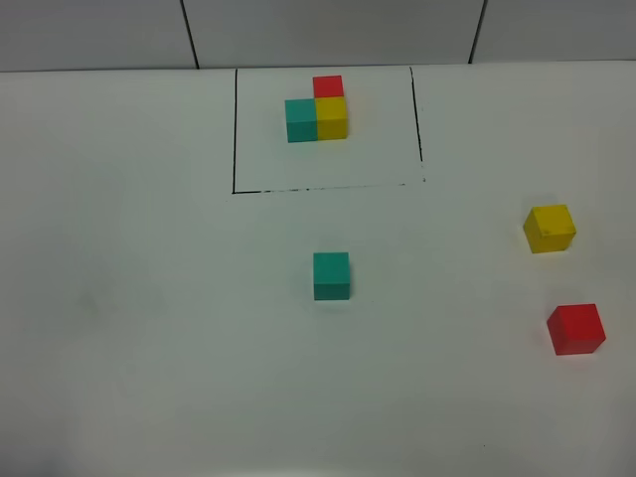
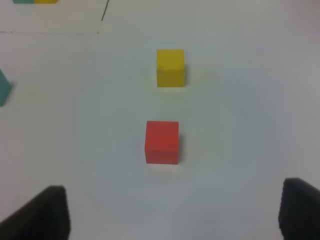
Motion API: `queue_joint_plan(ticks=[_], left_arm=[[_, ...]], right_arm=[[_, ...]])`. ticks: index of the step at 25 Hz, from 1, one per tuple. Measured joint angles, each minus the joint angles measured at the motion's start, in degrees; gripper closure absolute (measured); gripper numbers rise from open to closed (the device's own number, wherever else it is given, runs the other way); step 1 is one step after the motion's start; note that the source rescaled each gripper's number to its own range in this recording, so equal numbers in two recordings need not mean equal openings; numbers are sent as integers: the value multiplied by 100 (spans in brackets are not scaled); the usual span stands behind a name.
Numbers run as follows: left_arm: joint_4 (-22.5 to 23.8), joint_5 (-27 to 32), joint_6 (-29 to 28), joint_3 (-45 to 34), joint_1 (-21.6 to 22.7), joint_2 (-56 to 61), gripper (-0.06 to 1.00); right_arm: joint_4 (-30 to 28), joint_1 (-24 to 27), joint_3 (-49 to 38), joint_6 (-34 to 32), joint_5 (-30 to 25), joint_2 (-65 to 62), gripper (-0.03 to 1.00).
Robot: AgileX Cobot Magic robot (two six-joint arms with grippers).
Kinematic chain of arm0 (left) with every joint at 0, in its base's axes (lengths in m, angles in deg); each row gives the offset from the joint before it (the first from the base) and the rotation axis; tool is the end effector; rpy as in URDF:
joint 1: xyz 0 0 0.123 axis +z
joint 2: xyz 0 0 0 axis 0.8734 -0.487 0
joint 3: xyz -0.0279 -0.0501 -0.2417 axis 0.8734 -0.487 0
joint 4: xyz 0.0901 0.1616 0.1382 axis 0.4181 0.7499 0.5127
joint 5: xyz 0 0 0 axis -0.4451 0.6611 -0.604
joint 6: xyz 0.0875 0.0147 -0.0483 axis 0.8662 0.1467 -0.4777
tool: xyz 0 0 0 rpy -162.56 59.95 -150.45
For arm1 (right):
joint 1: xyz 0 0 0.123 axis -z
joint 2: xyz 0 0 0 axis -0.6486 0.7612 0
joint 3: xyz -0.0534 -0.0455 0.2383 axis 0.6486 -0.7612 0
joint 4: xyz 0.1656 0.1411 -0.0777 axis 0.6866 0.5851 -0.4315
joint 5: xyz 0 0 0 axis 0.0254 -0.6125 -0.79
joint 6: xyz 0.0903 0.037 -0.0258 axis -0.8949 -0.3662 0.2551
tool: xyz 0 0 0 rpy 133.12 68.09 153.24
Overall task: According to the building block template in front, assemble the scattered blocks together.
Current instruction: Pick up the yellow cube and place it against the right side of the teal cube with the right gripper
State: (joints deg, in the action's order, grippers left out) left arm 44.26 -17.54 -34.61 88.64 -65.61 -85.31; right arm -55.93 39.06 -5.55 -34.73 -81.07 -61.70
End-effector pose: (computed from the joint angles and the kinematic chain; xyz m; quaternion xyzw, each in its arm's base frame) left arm 0.0224 -0.0026 0.2661 0.0277 0.8437 -0.0309 0.5353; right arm 0.0293 0.0087 0.2609 -0.0390 0.8657 0.0353 0.4978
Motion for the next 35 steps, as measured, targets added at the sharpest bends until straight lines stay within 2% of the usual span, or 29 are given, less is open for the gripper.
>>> queue_joint_plan(ticks=[4,9,28,31,35], left_arm=[[5,0,0,0,48,0,15],[5,1,2,0,319,0,15],[5,1,18,0,348,0,15],[5,1,18,0,348,0,15],[5,1,18,0,348,0,15]], right_arm=[[0,0,0,0,0,0,25],[0,0,0,0,0,0,25],[20,0,46,-5,-85,35,25],[119,0,132,-14,-202,400,25],[214,0,181,7,-289,1508,25]])
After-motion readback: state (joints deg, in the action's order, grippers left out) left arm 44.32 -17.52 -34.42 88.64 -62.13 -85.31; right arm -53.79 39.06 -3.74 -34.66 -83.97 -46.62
